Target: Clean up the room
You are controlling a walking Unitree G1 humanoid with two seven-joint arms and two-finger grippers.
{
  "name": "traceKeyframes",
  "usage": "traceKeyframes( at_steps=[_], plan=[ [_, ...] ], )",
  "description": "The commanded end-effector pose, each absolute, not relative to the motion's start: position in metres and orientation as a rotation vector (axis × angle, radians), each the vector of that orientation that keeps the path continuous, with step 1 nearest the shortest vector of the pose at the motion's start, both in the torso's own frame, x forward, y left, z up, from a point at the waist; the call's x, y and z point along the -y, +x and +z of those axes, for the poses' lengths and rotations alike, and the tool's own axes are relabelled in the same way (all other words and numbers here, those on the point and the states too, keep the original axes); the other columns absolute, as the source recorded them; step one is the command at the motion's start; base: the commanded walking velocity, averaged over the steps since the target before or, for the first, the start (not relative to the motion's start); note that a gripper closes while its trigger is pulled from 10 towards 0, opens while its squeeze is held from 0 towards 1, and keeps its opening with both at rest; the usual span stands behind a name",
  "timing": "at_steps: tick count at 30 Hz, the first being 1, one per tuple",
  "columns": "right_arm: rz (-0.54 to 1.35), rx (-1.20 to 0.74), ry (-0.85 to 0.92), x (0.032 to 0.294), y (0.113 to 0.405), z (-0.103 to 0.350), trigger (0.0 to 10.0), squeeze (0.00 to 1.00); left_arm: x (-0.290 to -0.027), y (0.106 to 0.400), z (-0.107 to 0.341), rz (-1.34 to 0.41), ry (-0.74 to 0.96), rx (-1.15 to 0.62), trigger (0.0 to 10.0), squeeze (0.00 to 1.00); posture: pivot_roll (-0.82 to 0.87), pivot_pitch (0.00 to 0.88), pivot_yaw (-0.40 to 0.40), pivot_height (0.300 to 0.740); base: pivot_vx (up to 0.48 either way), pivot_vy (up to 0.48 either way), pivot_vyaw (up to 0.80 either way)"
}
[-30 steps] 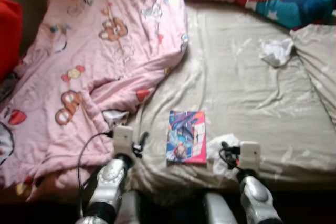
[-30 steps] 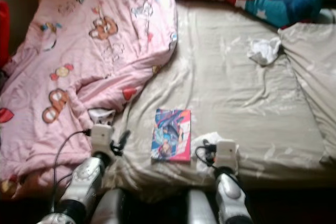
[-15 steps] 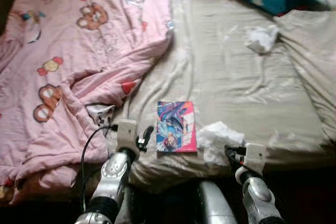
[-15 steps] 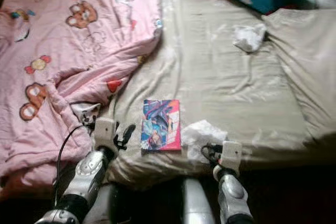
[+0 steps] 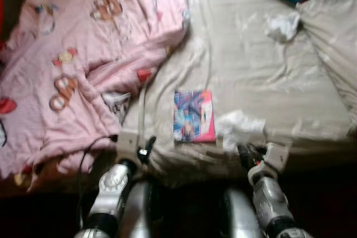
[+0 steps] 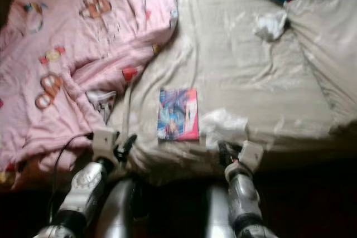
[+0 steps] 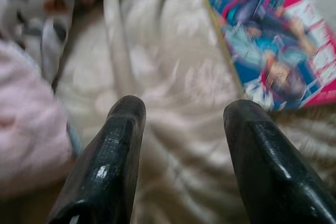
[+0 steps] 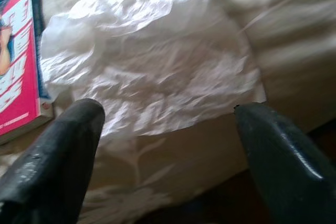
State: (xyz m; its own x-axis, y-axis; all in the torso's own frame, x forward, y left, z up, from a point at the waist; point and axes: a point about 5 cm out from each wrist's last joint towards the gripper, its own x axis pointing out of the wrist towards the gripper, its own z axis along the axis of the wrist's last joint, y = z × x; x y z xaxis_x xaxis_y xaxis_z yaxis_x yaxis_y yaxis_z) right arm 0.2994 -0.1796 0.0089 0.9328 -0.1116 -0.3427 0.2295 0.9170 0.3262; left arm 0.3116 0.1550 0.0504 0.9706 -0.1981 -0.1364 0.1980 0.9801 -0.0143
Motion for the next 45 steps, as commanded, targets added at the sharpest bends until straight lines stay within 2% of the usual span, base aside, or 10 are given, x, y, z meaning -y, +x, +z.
traceKeyframes(
  at_steps=[1, 15, 22, 23, 25, 31, 37, 45],
  plan=[
    [-0.195, -0.358, 0.401, 0.180, 0.293, 0.001, 10.0, 1.00, -0.159, 0.308, 0.047, -0.195, 0.002, -0.153, 10.0, 0.00, -0.05, 0.340, 0.057, 0.637, 0.000, 0.000, 0.00],
    [-0.174, -0.288, 0.464, 0.176, 0.310, 0.018, 10.0, 1.00, -0.163, 0.302, 0.053, -0.207, 0.016, -0.135, 10.0, 0.00, -0.02, 0.399, 0.083, 0.637, 0.000, 0.000, 0.00],
    [-0.229, -0.279, 0.452, 0.184, 0.316, 0.025, 10.0, 1.00, -0.165, 0.296, 0.058, -0.208, 0.019, -0.132, 10.0, 0.00, 0.00, 0.432, 0.094, 0.637, 0.000, 0.000, 0.00],
    [-0.223, -0.277, 0.422, 0.184, 0.316, 0.026, 10.0, 0.04, -0.165, 0.296, 0.058, -0.209, 0.019, -0.131, 10.0, 0.00, 0.00, 0.438, 0.094, 0.637, 0.000, 0.000, 0.00],
    [-0.185, -0.269, 0.333, 0.182, 0.317, 0.028, 10.0, 0.00, -0.164, 0.295, 0.059, -0.207, 0.016, -0.134, 10.0, 0.00, 0.00, 0.441, 0.094, 0.637, 0.000, 0.000, 0.00],
    [-0.186, -0.265, 0.321, 0.181, 0.313, 0.024, 10.0, 0.00, -0.162, 0.293, 0.059, -0.205, 0.008, -0.146, 10.0, 0.00, -0.01, 0.443, 0.091, 0.637, 0.000, 0.000, 0.00],
    [-0.153, -0.230, 0.220, 0.181, 0.307, 0.023, 10.0, 0.00, -0.160, 0.295, 0.060, -0.192, -0.004, -0.141, 10.0, 0.00, -0.02, 0.428, 0.085, 0.637, 0.000, 0.000, 0.00],
    [-0.129, -0.200, 0.180, 0.179, 0.308, 0.027, 10.0, 0.00, -0.159, 0.299, 0.063, -0.189, -0.010, -0.133, 10.0, 0.00, -0.03, 0.408, 0.078, 0.637, 0.268, 0.000, 0.00]
  ],
)
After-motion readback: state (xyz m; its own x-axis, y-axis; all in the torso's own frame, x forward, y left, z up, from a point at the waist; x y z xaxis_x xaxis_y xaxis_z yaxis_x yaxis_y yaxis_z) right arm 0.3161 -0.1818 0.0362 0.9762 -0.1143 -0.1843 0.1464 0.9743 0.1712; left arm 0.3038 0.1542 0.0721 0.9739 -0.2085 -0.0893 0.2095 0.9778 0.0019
